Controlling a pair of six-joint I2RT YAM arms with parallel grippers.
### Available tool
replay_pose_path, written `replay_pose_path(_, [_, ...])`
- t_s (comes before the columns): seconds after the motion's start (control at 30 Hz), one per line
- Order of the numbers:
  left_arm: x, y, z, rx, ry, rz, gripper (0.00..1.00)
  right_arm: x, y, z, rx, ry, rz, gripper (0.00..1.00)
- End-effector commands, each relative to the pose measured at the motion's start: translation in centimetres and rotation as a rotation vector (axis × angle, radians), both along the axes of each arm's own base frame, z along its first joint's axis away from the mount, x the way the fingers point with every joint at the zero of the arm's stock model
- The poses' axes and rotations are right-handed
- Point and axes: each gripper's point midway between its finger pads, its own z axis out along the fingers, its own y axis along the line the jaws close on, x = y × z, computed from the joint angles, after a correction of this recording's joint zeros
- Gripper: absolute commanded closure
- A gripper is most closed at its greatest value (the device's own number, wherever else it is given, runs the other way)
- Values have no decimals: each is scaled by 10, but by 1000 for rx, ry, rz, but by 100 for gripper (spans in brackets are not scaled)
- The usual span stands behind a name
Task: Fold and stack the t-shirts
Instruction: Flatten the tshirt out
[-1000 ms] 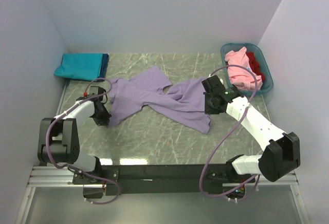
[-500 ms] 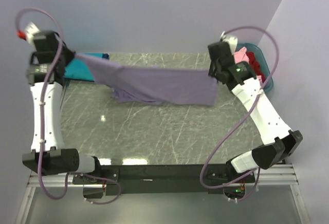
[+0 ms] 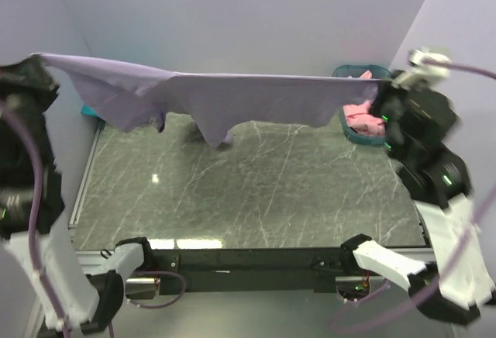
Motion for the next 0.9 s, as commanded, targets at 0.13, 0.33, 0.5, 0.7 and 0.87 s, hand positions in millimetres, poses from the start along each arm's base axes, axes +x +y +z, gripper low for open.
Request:
replay_pose_path(0.13, [-135, 13, 89, 116, -310, 205, 100, -97, -21, 75, -50, -303, 171, 100])
replay_pose_path(0.33, [-142, 3, 115, 201, -376, 158, 100, -103, -11, 67, -92, -286, 246, 100])
replay_pose_path(0.5, [-36, -12, 79, 262, -218, 12, 100, -58, 0, 26, -108, -141, 201, 100])
replay_pose_path(0.7, [118, -28, -45, 247, 70, -180, 99, 25, 14, -73, -174, 39, 76, 100])
replay_pose_path(0.87, [218, -41, -177, 205, 304, -324, 99, 86, 31, -171, -278, 184, 46, 100])
